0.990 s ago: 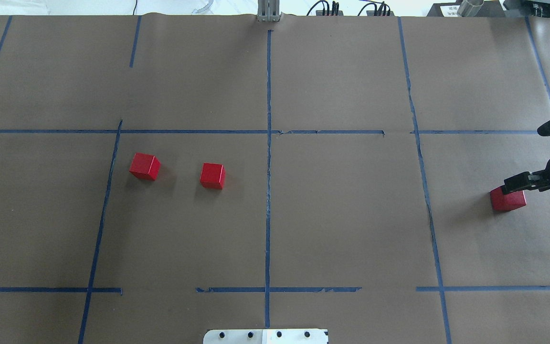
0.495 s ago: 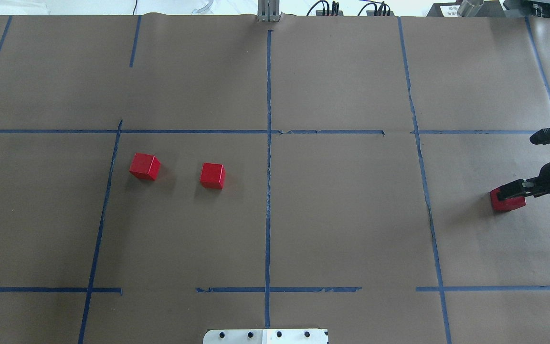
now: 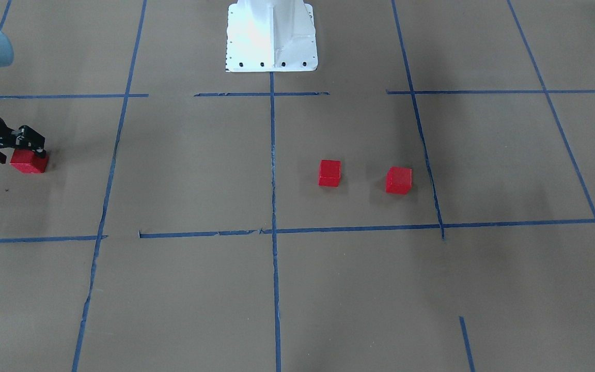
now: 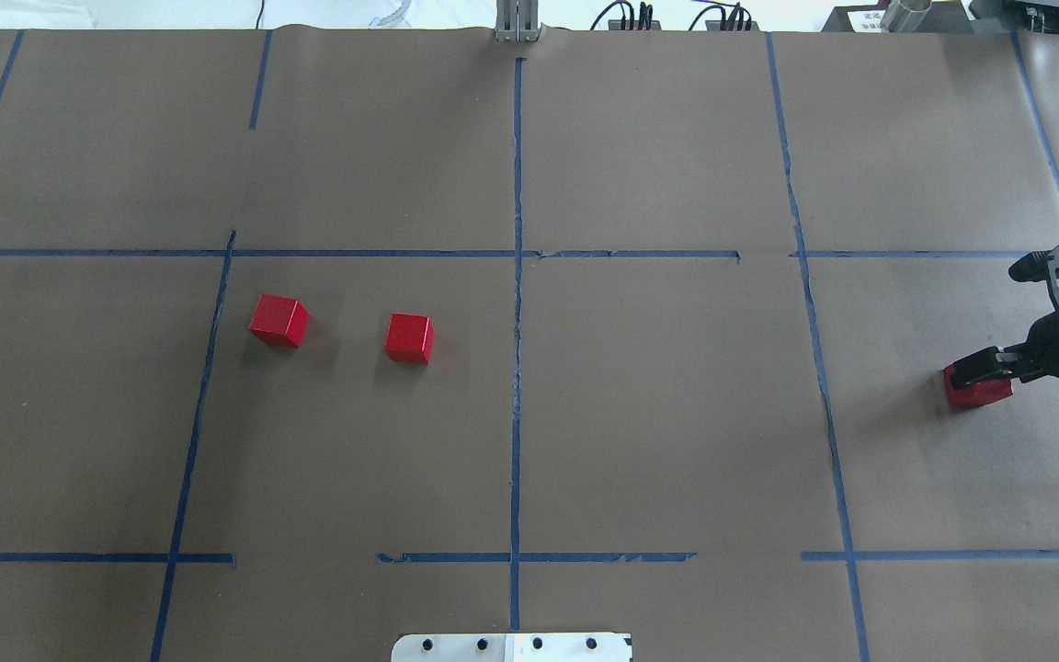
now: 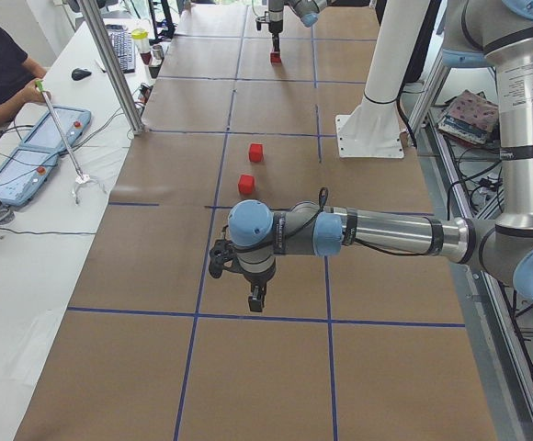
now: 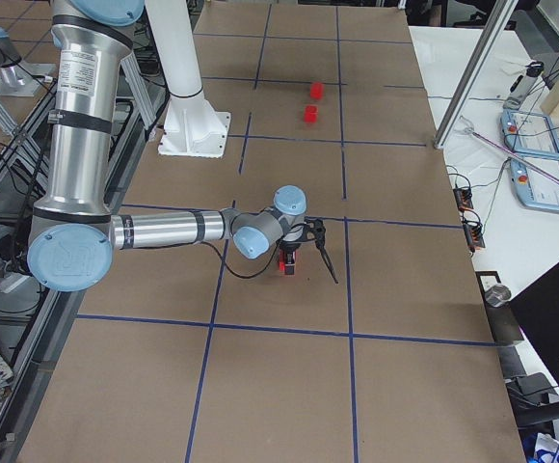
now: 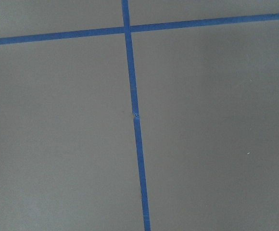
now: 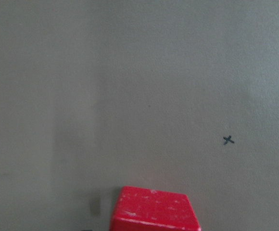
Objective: Form red blocks into L shape at center
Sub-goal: 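Lower the right gripper onto the lone red cube and close it, then carry the red cube with the right gripper toward the table center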
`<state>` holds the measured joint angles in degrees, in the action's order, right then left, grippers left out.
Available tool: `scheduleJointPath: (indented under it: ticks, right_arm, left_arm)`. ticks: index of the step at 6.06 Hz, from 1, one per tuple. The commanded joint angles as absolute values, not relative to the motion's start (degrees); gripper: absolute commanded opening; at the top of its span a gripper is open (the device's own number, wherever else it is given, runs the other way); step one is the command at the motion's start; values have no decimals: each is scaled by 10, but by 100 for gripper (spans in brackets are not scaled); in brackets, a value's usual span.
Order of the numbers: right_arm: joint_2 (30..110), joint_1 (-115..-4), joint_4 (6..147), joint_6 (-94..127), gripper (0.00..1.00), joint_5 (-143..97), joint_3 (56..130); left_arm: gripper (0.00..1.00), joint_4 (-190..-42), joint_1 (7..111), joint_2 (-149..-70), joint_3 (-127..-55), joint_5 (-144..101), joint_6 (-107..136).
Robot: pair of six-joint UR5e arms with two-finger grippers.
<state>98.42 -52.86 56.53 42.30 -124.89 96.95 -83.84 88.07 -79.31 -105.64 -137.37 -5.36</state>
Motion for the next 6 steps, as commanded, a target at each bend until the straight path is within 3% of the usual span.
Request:
scheduleJointPath:
  ticks: [1, 2, 4, 6]
  right_arm:
    - [977, -529, 565, 424, 20, -1248, 962]
    - [976, -529, 568, 424, 2, -1252, 984]
    - [950, -520, 648, 432, 0, -1252, 1085]
    - [800, -433, 795, 553, 1, -1235, 1139]
  left_arm:
    - [100, -838, 881, -793, -1057, -1374, -54]
    - [100, -839, 881, -793, -1057, -1374, -54]
    - [100, -839, 881, -793, -1060, -1374, -54]
    - [100, -839, 881, -793, -1060, -1374, -54]
